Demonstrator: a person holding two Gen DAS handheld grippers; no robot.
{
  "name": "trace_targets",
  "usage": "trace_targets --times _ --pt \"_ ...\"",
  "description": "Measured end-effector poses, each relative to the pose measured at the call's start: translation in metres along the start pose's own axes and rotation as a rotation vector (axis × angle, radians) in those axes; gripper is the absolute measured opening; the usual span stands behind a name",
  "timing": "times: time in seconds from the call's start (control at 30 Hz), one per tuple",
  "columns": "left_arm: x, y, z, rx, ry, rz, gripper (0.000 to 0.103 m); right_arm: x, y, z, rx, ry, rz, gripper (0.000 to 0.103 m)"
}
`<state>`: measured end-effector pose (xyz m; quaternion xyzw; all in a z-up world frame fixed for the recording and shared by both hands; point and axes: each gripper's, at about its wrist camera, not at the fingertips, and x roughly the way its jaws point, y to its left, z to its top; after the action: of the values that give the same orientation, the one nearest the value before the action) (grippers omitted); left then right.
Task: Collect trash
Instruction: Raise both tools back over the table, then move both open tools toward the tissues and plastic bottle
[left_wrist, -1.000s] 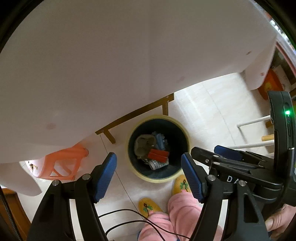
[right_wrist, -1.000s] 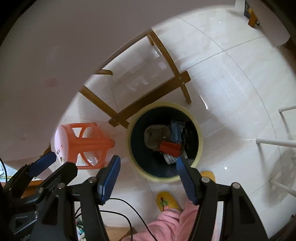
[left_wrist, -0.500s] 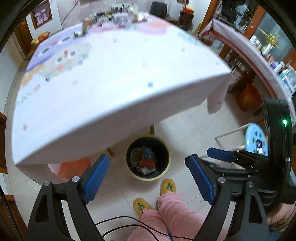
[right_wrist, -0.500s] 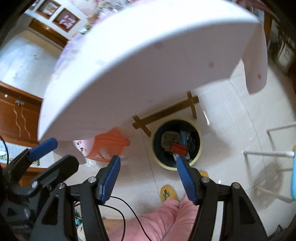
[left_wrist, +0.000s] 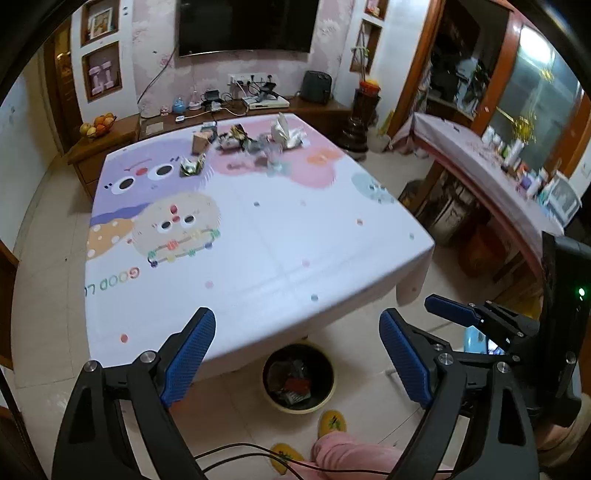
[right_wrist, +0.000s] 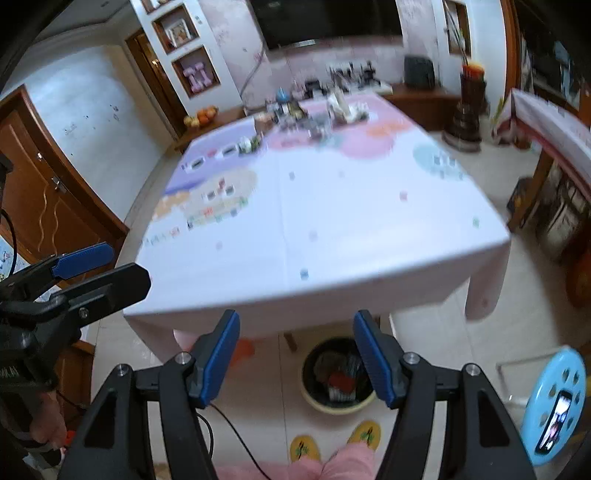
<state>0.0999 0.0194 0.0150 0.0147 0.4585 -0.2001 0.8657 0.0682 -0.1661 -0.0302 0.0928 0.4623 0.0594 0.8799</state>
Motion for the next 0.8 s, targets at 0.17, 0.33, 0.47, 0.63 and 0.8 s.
trace_targets --times 0.17,0.33,0.47,0.63,0.8 --pt "-0.011 0.011 0.029 -0.058 0.0 0.011 0.09 -0.022 0.016 0.028 -0.054 -0.087 -0.011 0.064" --pt "-0.018 0.019 0.059 -0.103 -0.019 -0.008 0.09 -0.034 0.024 0.059 -0.082 -0.142 -0.016 0.064" --pt "-0.016 0.023 0.087 -0.134 -0.032 -0.002 0.09 -0.034 0.02 0.084 -0.107 -0.163 -0.034 0.064" --pt "0.001 0.028 0.123 -0.198 -0.054 0.038 0.09 -0.022 0.002 0.128 -0.151 -0.168 -0.071 0.064" --pt "0.046 0.033 0.165 -0.296 -0.024 0.056 0.09 0.005 -0.033 0.19 -0.177 -0.16 -0.049 0.064"
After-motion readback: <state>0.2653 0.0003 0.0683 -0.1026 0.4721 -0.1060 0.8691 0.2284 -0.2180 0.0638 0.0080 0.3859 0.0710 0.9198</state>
